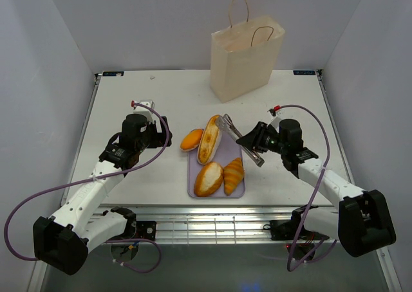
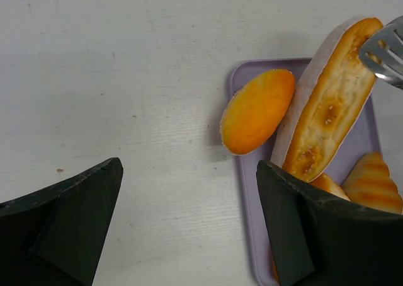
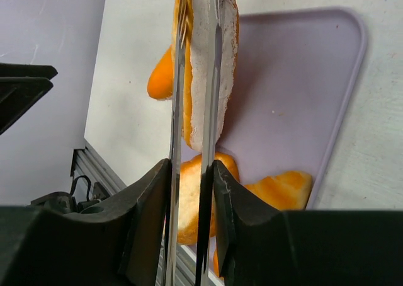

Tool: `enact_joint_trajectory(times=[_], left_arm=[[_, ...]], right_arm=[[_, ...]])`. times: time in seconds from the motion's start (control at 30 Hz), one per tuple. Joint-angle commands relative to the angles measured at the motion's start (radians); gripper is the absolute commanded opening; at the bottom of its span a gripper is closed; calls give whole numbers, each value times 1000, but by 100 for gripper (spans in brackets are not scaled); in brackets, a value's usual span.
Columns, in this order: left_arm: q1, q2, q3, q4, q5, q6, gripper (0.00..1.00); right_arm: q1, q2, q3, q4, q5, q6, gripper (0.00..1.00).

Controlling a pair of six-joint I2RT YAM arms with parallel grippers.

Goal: Place the fake bread into the paper bag

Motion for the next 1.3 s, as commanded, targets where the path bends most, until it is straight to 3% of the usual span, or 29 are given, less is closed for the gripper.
enact_joint_trajectory(times=[0.0, 0.3, 0.7, 0.97, 1.27], left_arm=[[-5, -27, 35, 1, -6, -1, 98], [-4, -20, 32, 1, -1, -1, 98], [-4, -15, 32, 2, -6, -1, 98], [-4, -17, 32, 2, -10, 1, 98], [-4, -17, 32, 2, -17, 2, 98]], right_arm=[[3, -74, 64, -57, 66, -46, 21], [2, -183, 79, -140, 98, -64, 20], [2, -251, 274, -253, 136, -164, 20], [2, -191, 409, -286, 149, -178, 20], [2, -37, 706, -269, 155, -175, 20]])
